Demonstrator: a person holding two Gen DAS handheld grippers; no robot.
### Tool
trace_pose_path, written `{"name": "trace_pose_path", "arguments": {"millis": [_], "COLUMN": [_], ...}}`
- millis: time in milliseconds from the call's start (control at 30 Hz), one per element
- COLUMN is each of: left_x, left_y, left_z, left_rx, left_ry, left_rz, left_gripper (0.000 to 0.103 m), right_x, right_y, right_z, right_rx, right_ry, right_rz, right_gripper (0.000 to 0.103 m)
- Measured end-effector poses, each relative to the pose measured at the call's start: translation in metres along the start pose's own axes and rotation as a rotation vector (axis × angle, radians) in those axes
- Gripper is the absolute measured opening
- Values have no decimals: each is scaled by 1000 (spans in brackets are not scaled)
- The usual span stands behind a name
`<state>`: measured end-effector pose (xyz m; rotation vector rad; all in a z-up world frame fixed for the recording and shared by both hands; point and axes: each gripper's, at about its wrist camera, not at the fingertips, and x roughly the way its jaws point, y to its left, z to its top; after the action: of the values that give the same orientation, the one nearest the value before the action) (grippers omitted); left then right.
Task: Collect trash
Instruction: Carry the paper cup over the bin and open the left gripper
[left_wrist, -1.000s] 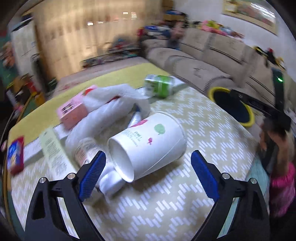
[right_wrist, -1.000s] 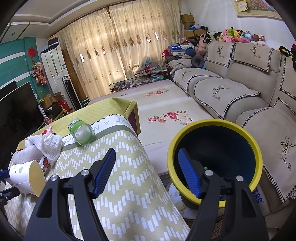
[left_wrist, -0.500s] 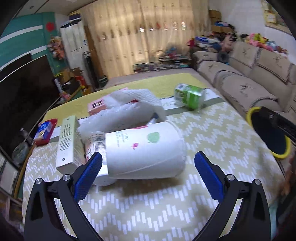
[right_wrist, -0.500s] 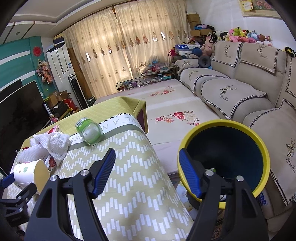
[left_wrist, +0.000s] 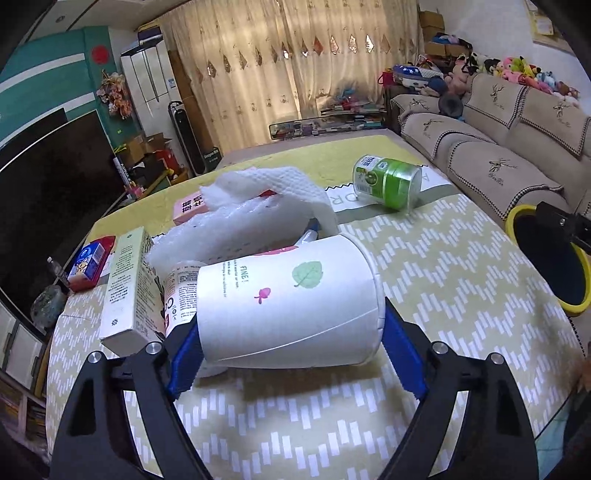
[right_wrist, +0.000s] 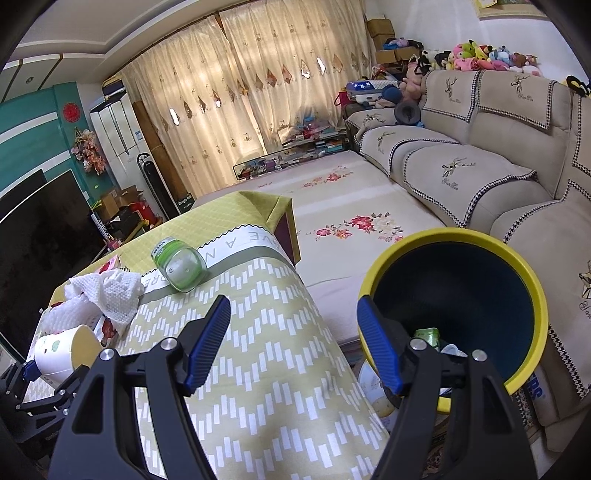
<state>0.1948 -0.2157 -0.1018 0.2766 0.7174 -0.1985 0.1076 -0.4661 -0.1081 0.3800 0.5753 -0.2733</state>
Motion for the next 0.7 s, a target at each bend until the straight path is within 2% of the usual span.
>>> {"name": "trace_pose_path", "arguments": {"millis": [200, 367, 467, 700], "left_x": [-17, -32, -32, -22], "left_y": [5, -1, -15, -83], "left_z": [4, 9, 17, 43], "left_rx": [-3, 18, 49, 164], "left_ry": [-30, -47, -51, -25], "left_rz": [-29, -86, -137, -342], "left_gripper": [84, 84, 84, 84], "right_x": [-1, -16, -30, -78], "right_y": [1, 0, -8, -43], "right_z": [-1, -3, -2, 9], "right_rx": [2, -21, -16, -4], "right_ry": [-12, -64, -78, -154], "right_rz": [-6, -15, -22, -125], "right_gripper": [68, 68, 68, 68]}}
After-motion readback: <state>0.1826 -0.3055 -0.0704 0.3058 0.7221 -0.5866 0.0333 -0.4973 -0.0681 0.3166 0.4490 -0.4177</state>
